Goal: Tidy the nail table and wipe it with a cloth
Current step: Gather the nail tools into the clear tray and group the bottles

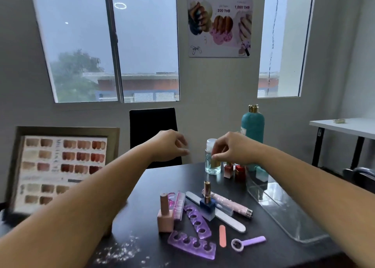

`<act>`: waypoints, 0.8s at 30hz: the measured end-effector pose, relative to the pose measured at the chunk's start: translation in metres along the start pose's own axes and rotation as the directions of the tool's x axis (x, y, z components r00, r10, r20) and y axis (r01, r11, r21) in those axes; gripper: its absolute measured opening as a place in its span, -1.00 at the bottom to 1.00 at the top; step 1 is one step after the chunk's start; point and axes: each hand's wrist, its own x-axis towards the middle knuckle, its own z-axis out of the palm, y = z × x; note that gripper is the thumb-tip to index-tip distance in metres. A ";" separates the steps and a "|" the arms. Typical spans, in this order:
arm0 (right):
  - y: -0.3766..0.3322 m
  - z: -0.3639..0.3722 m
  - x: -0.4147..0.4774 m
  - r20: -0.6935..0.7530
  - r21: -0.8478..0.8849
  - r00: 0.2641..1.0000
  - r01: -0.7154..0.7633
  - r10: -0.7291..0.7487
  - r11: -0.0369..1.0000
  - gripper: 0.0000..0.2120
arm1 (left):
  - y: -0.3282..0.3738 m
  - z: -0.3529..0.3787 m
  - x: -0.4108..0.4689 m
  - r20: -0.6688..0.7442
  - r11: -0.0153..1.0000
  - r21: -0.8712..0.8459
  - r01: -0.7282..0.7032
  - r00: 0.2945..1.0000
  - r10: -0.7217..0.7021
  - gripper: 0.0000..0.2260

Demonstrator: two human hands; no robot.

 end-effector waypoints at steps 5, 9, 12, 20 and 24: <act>-0.020 0.015 -0.019 0.151 -0.002 0.989 0.002 -0.002 1.000 -0.82 | -0.006 0.001 -0.057 0.085 0.998 -0.056 0.021 0.996 -0.016 -0.70; -0.029 0.029 -0.028 0.209 -0.012 0.978 0.016 -0.013 1.000 -0.76 | -0.011 0.005 -0.083 0.244 0.999 0.007 0.035 0.969 -0.036 -0.67; -0.033 0.035 -0.032 0.197 -0.030 0.980 0.028 -0.021 0.999 -0.80 | -0.015 0.009 -0.092 0.263 0.999 0.045 0.013 0.964 -0.024 -0.76; -0.036 0.030 -0.031 0.156 -0.040 0.986 0.062 -0.055 0.997 -0.88 | -0.021 0.007 -0.093 0.169 1.000 -0.030 -0.007 0.986 0.012 -0.92; -0.026 0.001 -0.027 0.079 -0.008 0.996 0.038 -0.037 0.999 -0.91 | -0.015 -0.012 -0.075 0.076 0.995 -0.098 -0.027 0.997 0.034 -0.91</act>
